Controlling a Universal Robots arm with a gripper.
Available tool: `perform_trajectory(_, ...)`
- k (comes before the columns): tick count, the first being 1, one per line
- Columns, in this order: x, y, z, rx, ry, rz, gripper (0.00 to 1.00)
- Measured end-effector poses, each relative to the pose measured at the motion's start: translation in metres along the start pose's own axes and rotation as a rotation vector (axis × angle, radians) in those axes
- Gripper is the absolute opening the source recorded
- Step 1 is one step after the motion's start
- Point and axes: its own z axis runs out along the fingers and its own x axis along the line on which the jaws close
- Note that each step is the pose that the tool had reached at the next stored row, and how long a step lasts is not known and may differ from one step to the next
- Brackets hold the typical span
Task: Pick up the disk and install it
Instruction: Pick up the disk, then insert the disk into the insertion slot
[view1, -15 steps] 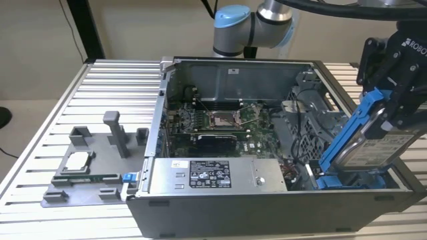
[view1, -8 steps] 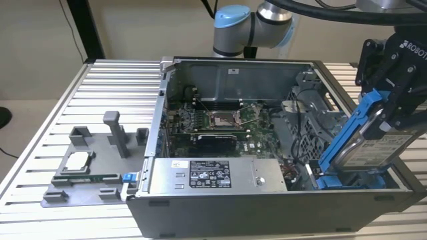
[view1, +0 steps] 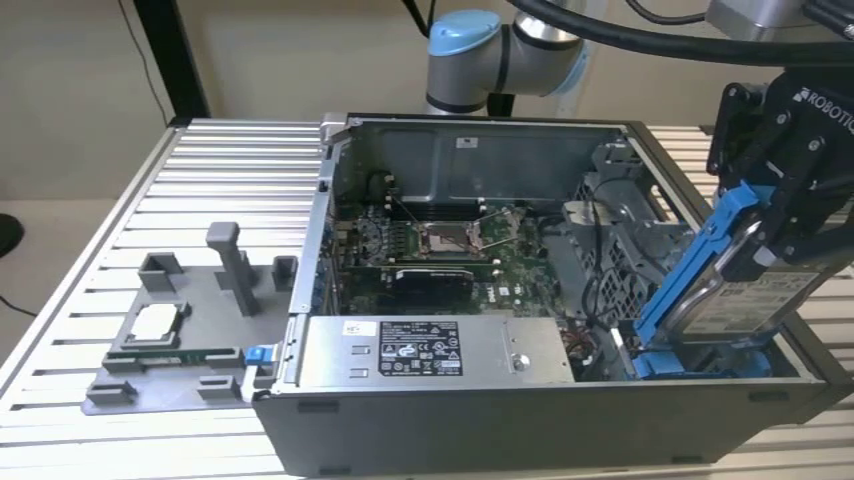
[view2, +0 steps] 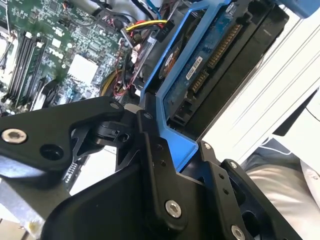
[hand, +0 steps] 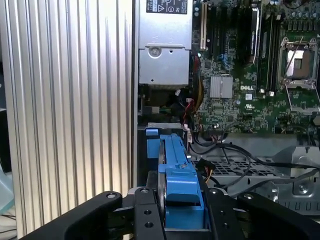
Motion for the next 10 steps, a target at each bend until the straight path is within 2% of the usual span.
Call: perform_trajectory(10,0.0001,0.0017,0.0073,-0.0001,-0.0044,-0.001,0.0)
